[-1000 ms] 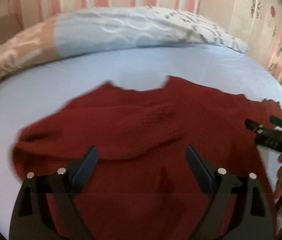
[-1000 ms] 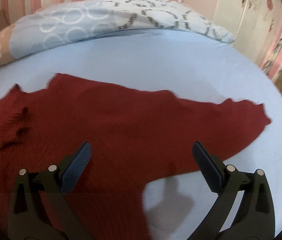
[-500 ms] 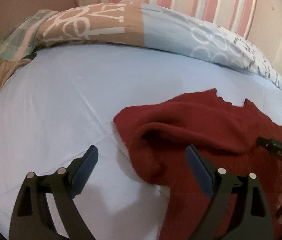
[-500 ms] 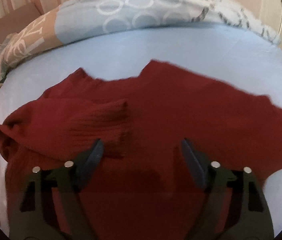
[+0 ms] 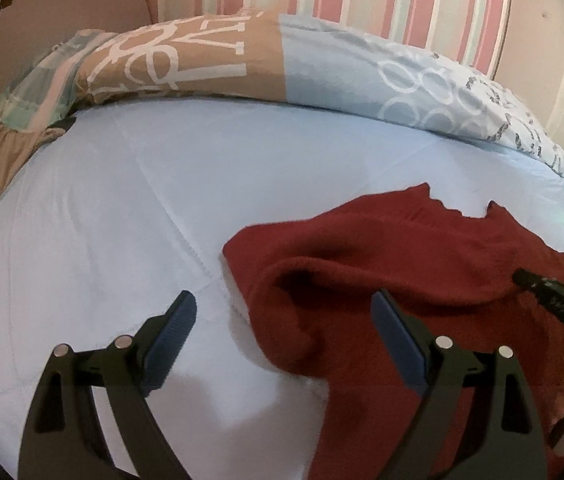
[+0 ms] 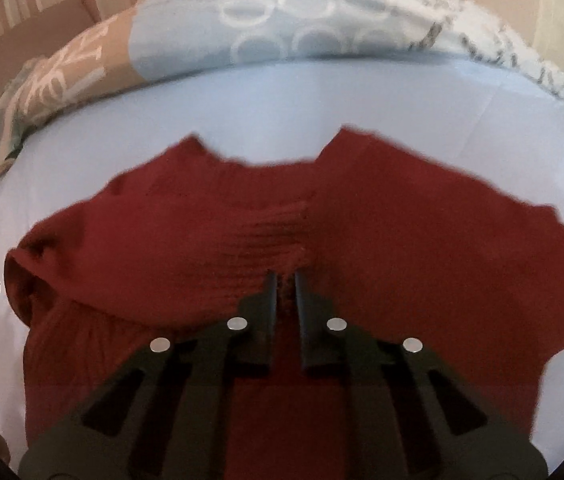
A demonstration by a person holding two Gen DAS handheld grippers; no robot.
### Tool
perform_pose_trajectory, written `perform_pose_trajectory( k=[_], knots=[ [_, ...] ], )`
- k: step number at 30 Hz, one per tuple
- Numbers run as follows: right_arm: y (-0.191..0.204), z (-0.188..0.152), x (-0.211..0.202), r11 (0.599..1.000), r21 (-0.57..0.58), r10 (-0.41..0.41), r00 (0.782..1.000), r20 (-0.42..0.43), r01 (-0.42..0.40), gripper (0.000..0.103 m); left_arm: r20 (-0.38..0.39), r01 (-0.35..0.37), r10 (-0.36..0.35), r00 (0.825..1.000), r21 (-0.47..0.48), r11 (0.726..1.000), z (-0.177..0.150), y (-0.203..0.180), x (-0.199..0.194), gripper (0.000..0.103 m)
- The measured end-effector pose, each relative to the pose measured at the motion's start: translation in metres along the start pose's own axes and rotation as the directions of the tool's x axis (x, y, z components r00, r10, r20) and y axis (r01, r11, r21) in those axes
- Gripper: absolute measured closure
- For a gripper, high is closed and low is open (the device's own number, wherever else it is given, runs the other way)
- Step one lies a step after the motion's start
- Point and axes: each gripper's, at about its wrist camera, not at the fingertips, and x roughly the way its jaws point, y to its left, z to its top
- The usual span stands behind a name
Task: Fold small clothes
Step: 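Grasp the sweater side edge with the right gripper and fold it inward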
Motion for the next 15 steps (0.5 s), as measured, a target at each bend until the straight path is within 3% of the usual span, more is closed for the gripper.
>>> perform_pose_trajectory(
  k=[4, 6, 11, 15],
  knots=[
    [-0.027, 0.010, -0.034, 0.992, -0.025, -0.120, 0.986, 0.119, 0.123, 0.096, 0.011, 0.013, -0.013, 1.000, 0.011, 1.000, 0.009, -0.012, -0.002, 0.014],
    [-0.048, 0.011, -0.040, 0.986, -0.010, -0.161, 0.978, 0.133, 0.164, 0.096, 0.015, 0.023, -0.024, 1.000, 0.020, 1.000, 0.011, -0.019, -0.003, 0.013],
    [-0.105, -0.006, -0.018, 0.982, 0.003, -0.186, 0.982, 0.021, 0.186, 0.096, 0.000, 0.039, -0.039, 0.999, 0.050, 0.998, 0.009, -0.037, 0.001, 0.013],
    [-0.123, -0.030, -0.008, 0.981, -0.018, -0.196, 0.980, -0.023, 0.196, 0.096, -0.030, 0.028, -0.026, 0.999, 0.078, 0.997, 0.002, -0.046, 0.009, 0.013]
  ],
)
